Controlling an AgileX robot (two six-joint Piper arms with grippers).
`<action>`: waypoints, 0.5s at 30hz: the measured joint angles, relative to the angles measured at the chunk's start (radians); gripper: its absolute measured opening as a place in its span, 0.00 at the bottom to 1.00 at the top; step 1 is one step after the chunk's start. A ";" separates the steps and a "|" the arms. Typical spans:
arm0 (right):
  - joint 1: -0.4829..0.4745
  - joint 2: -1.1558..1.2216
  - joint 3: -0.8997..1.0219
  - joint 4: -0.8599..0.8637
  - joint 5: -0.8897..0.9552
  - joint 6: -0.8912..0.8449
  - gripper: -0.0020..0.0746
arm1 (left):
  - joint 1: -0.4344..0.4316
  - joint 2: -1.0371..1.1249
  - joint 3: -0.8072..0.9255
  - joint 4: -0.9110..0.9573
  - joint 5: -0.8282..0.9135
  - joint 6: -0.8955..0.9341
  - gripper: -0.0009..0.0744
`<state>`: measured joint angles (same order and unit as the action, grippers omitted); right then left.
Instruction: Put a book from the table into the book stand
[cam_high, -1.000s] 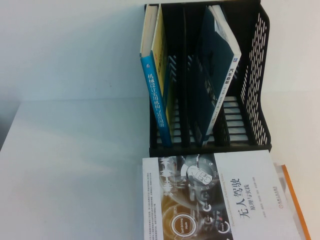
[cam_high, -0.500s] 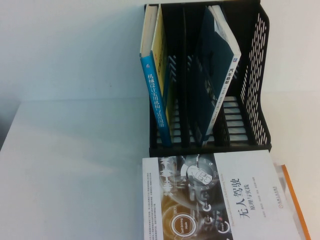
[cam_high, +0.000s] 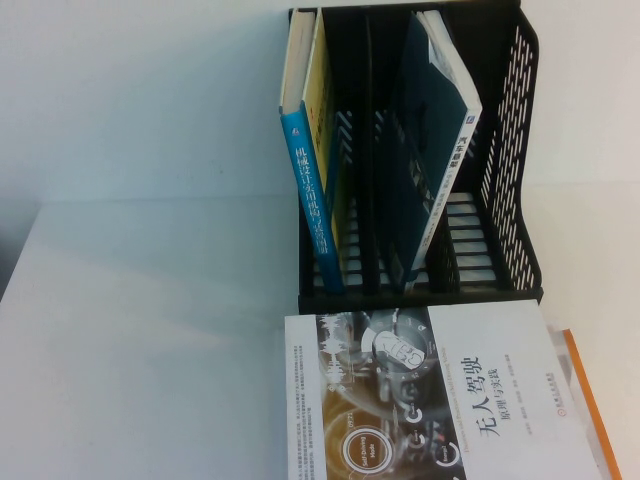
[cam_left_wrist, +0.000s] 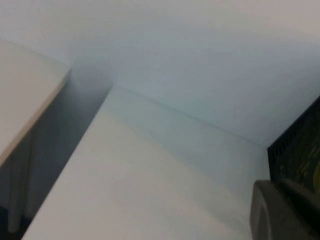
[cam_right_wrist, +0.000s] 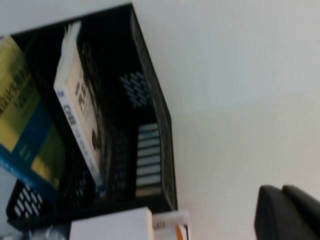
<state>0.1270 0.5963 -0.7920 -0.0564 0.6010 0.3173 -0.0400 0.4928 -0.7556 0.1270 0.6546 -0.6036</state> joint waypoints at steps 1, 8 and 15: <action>0.000 0.009 0.000 0.015 0.027 -0.002 0.02 | 0.000 0.000 0.011 -0.027 0.006 0.008 0.01; 0.000 0.170 0.000 0.056 0.259 -0.083 0.02 | 0.000 0.091 0.077 -0.231 0.006 0.231 0.01; 0.000 0.397 0.000 0.207 0.304 -0.246 0.02 | 0.000 0.299 0.079 -0.629 0.006 0.665 0.01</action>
<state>0.1270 0.9937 -0.7920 0.1506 0.9053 0.0714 -0.0400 0.7914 -0.6769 -0.5024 0.6603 0.0614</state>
